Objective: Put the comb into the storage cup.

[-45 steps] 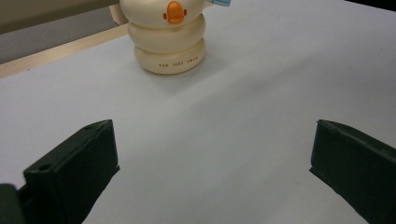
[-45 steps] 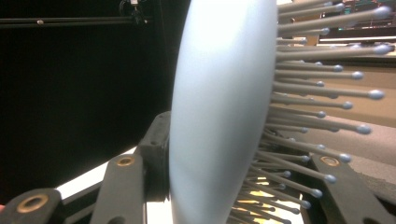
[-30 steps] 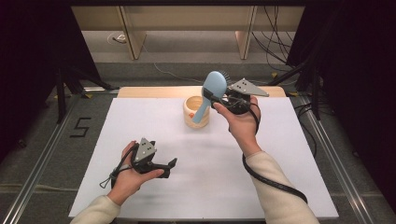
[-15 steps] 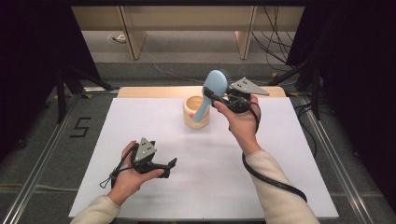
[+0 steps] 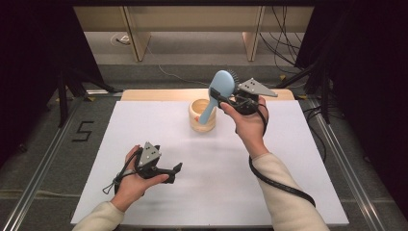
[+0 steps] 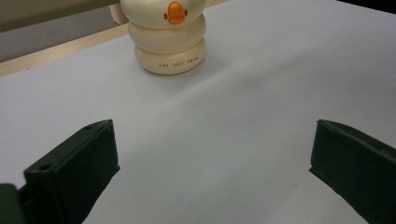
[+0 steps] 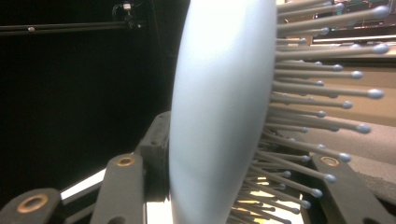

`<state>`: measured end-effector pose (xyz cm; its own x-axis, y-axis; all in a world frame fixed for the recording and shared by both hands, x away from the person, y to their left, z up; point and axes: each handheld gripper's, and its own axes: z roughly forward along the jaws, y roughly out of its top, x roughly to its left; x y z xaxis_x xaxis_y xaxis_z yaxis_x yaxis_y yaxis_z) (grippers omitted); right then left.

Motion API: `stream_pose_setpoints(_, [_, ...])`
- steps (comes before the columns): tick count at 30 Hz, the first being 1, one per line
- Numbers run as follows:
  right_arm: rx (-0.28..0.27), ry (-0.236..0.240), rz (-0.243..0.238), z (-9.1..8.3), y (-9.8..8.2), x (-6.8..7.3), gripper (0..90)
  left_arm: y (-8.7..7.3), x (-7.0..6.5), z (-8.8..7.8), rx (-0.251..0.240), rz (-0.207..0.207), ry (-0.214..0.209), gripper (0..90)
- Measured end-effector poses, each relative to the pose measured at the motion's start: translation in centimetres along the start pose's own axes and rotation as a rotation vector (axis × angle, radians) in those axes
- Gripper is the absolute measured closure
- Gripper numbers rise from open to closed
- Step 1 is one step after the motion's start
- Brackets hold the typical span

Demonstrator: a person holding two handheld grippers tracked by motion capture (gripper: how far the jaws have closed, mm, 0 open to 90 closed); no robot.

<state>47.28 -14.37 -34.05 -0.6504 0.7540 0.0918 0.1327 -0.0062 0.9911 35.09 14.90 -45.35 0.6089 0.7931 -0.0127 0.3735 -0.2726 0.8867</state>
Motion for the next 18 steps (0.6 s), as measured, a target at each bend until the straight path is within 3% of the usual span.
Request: stream_pose_setpoints(18, [0.000, -0.008, 0.005, 0.44, 0.47, -0.24, 51.4, 0.03, 0.06, -0.03, -0.002, -0.005, 0.003, 0.2])
